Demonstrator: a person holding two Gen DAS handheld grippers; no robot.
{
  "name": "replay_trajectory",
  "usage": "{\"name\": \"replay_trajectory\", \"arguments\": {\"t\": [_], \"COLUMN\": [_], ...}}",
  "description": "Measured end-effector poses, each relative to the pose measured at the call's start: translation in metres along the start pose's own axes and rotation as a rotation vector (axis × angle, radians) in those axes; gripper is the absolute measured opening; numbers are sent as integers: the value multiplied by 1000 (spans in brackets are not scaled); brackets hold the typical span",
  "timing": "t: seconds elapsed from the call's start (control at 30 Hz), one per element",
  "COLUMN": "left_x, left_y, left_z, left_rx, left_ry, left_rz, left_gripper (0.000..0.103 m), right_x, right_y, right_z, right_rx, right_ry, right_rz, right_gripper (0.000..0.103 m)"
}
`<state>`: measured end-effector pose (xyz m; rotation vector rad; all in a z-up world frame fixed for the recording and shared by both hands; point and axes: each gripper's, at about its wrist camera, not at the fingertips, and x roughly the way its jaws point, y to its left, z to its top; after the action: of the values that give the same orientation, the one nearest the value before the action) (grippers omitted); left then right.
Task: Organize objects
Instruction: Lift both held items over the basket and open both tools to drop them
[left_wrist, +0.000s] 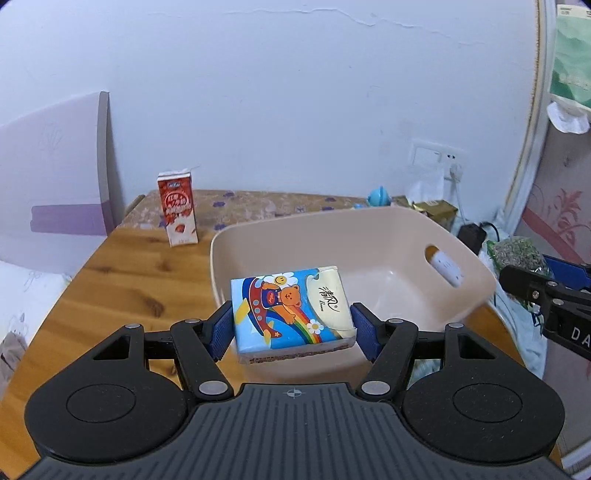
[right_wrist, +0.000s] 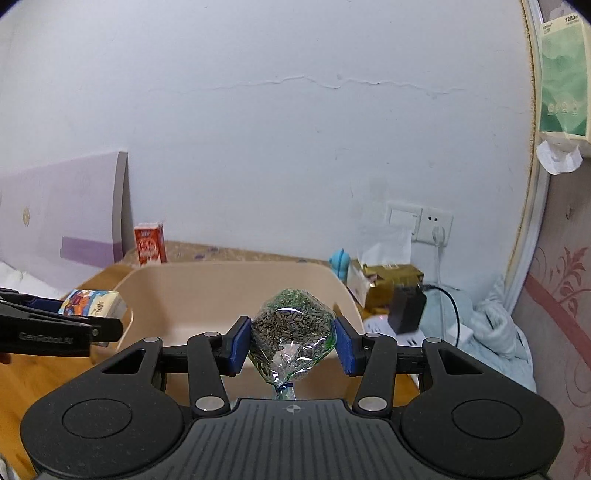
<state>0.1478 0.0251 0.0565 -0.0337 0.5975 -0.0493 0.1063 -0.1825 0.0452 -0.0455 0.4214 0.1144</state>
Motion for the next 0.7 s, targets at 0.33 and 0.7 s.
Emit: {"name": "replay_trajectory", "arguments": {"t": [0.33, 0.7], "left_x": [76, 112], "left_y": [-13, -25], "left_z": [8, 0], "left_rx": [18, 61], "left_ry": [101, 162], "left_rz": [45, 100], "left_gripper": [67, 68], "right_x": [70, 116], "right_y": [9, 18], "right_z": [10, -2], "right_rx": [-37, -107], "right_ry": [97, 249], "right_rz": [33, 48], "right_gripper": [45, 45]}}
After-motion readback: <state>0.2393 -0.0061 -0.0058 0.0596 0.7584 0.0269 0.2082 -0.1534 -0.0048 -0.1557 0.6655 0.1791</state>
